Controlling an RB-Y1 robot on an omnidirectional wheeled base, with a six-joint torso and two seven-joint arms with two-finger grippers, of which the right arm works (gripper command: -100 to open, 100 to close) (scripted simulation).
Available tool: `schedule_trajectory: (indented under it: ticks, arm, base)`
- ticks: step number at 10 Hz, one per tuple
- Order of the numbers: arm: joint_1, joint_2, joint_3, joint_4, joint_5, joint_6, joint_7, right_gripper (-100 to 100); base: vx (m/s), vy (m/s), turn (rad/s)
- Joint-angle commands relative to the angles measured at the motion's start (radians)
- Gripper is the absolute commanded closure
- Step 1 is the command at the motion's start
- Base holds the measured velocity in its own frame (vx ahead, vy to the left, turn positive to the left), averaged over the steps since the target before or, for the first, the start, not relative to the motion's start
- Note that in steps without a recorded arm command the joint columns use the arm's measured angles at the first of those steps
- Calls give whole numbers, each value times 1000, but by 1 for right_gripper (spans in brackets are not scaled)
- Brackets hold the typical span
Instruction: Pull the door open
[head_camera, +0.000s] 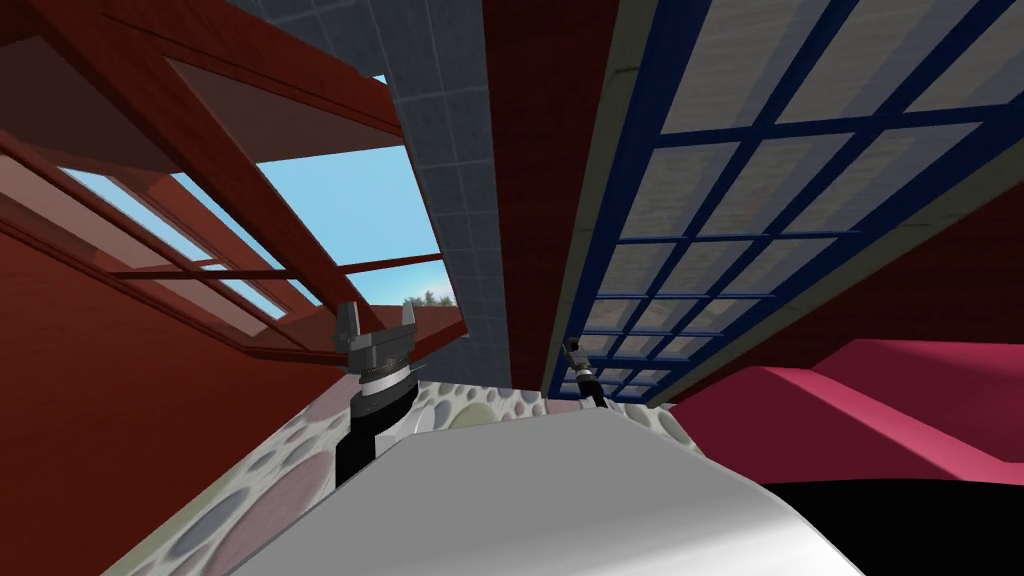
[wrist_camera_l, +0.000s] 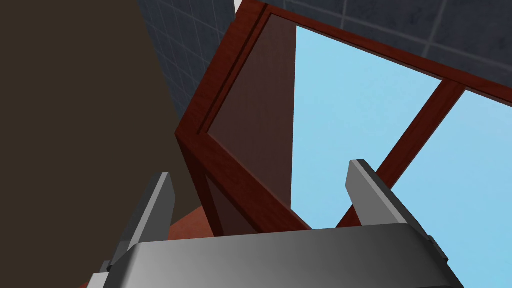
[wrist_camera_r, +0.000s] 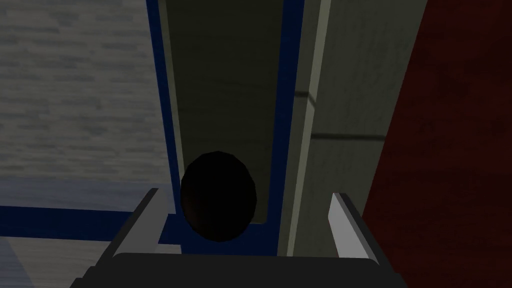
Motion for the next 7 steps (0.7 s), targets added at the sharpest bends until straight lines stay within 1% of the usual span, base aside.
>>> schedule_trajectory:
  ticks: [1, 2, 3, 7]
  arm:
    - [0, 0, 0, 0, 0, 0, 0, -100]
    - [0, 0, 0, 0, 0, 0, 0, 100]
    - [0, 0, 0, 0, 0, 0, 0, 100]
    - [0, 0, 0, 0, 0, 0, 0, 100]
  base:
    - [53, -48, 40]
    - [-8, 6, -43]
    - [-18, 4, -39]
    - [-6, 2, 4]
